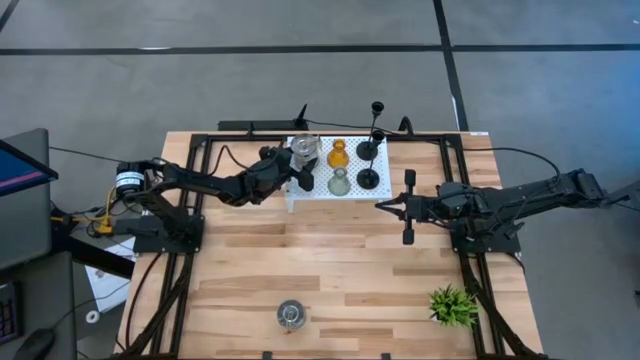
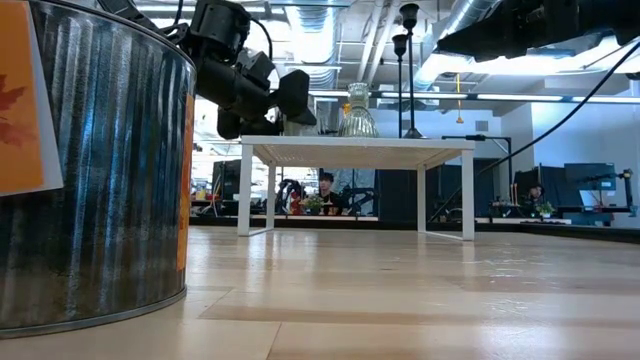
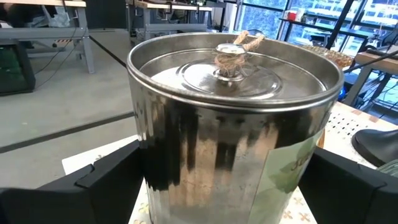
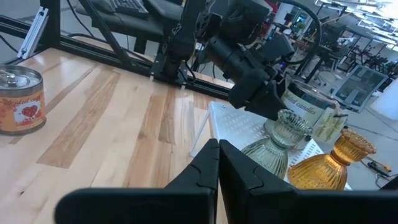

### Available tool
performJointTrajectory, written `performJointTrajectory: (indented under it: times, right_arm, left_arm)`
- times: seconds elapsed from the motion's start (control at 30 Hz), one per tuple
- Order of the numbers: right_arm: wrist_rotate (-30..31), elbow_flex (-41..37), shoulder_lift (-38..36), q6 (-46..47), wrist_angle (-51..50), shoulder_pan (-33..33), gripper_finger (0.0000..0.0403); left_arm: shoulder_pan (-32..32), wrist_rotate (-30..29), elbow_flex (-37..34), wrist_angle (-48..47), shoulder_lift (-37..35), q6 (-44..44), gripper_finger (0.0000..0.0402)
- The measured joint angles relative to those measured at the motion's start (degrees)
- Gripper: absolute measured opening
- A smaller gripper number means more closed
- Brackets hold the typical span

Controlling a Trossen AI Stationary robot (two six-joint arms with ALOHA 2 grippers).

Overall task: Pick & Place candle stick holders
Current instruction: Put the green scented candle on the shelf

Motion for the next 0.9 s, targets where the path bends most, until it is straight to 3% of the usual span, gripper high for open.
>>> performJointTrajectory:
  times: [0.9]
  right_arm:
    - [0.00,0.01,0.01,-0.47,0.37,0.00,0.0000]
  left_arm:
    - [0.02,0.99,0.04,0.61,0.77,-0.93,0.0385]
